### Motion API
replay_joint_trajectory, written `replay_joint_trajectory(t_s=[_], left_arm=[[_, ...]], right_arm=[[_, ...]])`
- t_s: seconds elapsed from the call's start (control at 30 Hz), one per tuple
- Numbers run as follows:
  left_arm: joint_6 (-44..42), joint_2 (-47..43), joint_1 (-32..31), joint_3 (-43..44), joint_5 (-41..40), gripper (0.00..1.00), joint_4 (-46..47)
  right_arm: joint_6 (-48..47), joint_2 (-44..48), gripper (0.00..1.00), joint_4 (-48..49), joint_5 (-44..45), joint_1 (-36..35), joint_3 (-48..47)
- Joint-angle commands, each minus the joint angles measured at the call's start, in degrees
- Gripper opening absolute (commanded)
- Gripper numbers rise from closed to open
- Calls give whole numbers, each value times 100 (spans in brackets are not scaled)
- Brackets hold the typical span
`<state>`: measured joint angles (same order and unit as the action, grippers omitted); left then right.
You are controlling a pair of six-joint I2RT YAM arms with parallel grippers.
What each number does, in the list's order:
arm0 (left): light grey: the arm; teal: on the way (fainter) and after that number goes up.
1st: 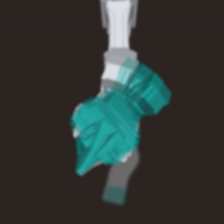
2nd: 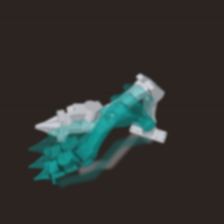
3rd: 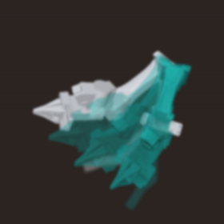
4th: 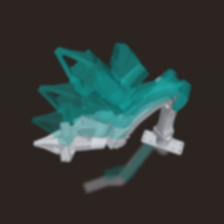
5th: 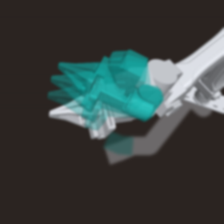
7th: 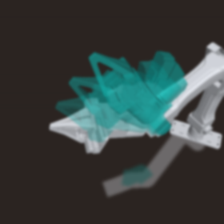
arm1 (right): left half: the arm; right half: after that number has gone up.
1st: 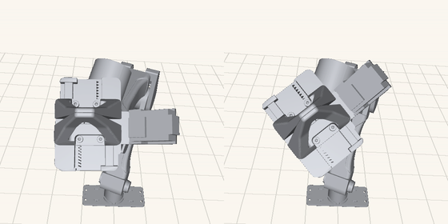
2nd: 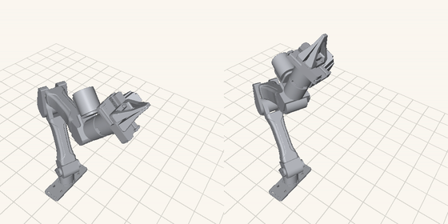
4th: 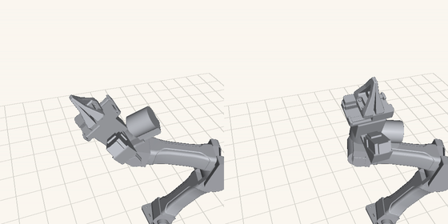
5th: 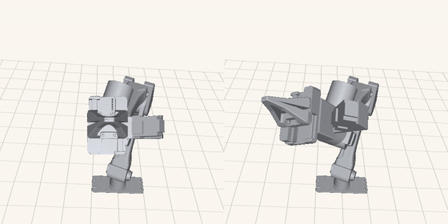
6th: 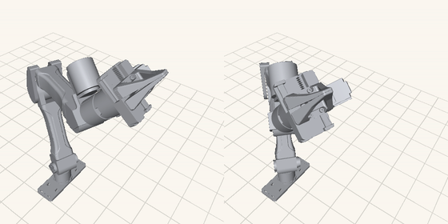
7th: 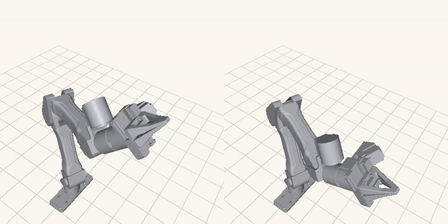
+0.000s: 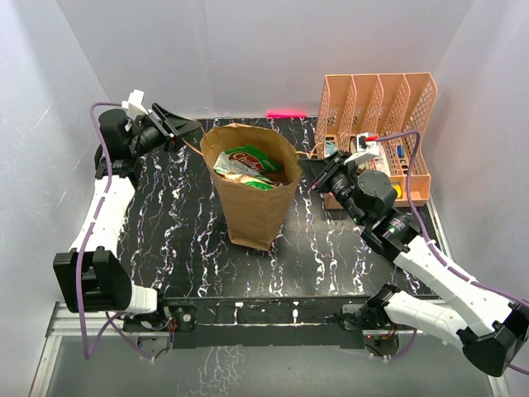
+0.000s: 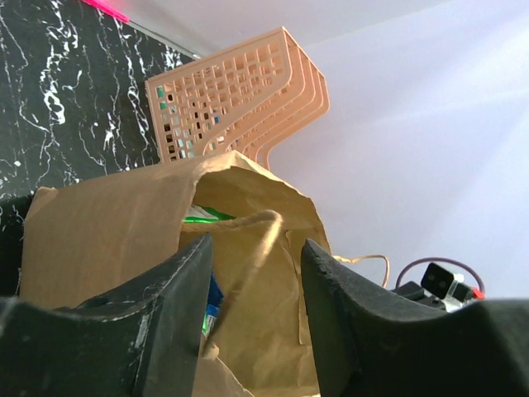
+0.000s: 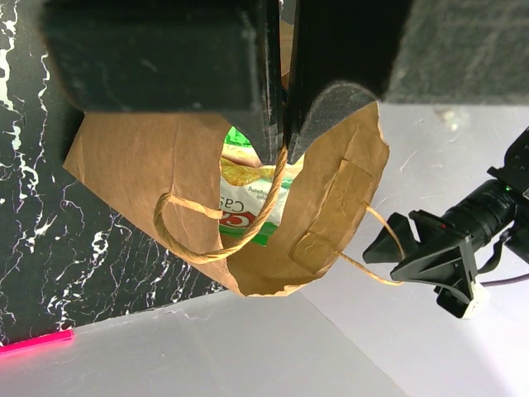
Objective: Take the snacks out of the paper bag
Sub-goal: Adjust the paper bag at the center of the board.
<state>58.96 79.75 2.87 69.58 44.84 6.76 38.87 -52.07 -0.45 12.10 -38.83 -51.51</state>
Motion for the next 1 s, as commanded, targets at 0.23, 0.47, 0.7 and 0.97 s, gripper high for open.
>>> replay_joint_trajectory(t_s=[0.23,0.47,0.7,0.97], left_arm=[[-158,-414,-221,99,296,36,-263],[33,-163,-257,437,215,2,-64],[-458,-23,-131,1701,-853,0,-1421],[-172,546,951,2563,-706,0,-1789]], right_arm=[[36,111,8,710,-4,16,-184],[-18,78,8,626,-57,13,-260],[-681,-450,8,269,-817,12,-886],[-154,-1530,8,931,-1779,-2,-1402]])
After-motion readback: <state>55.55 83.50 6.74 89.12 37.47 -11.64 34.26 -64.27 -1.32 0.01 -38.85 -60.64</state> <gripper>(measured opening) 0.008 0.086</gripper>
